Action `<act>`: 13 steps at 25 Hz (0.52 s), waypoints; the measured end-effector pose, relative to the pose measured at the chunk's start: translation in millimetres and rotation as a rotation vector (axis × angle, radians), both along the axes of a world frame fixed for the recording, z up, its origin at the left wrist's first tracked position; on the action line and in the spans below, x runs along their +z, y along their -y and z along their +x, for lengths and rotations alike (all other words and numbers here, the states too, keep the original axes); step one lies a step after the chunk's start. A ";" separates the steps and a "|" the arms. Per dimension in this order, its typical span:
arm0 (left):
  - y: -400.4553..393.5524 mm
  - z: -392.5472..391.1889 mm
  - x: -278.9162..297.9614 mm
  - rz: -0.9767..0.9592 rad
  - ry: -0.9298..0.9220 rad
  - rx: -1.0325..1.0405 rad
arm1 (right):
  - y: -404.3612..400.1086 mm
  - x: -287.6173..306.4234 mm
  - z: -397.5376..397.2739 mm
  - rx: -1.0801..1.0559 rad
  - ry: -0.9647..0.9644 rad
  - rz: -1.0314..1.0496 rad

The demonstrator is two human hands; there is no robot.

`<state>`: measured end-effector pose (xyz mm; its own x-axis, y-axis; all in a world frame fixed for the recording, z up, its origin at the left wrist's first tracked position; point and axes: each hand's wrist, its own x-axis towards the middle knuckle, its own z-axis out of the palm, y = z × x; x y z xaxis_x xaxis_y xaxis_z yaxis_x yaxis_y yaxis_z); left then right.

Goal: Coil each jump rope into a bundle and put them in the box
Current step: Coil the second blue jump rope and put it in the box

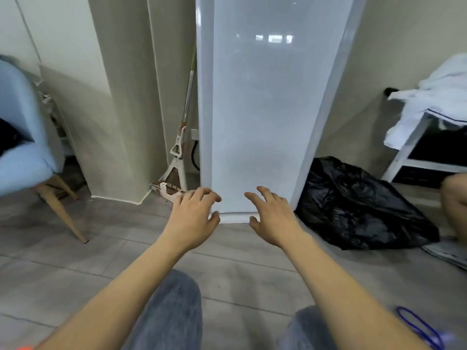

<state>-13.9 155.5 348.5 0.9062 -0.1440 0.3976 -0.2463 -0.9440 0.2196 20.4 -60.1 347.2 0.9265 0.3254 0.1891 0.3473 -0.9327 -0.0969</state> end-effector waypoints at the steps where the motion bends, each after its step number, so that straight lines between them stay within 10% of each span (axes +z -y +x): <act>1: 20.1 5.3 -3.3 0.002 -0.007 -0.030 | 21.1 -4.6 -0.5 -0.033 -0.010 -0.002; 13: 228.3 28.3 -104.8 0.009 -0.151 -0.343 | 221.6 -132.4 -40.6 -0.416 -0.101 0.221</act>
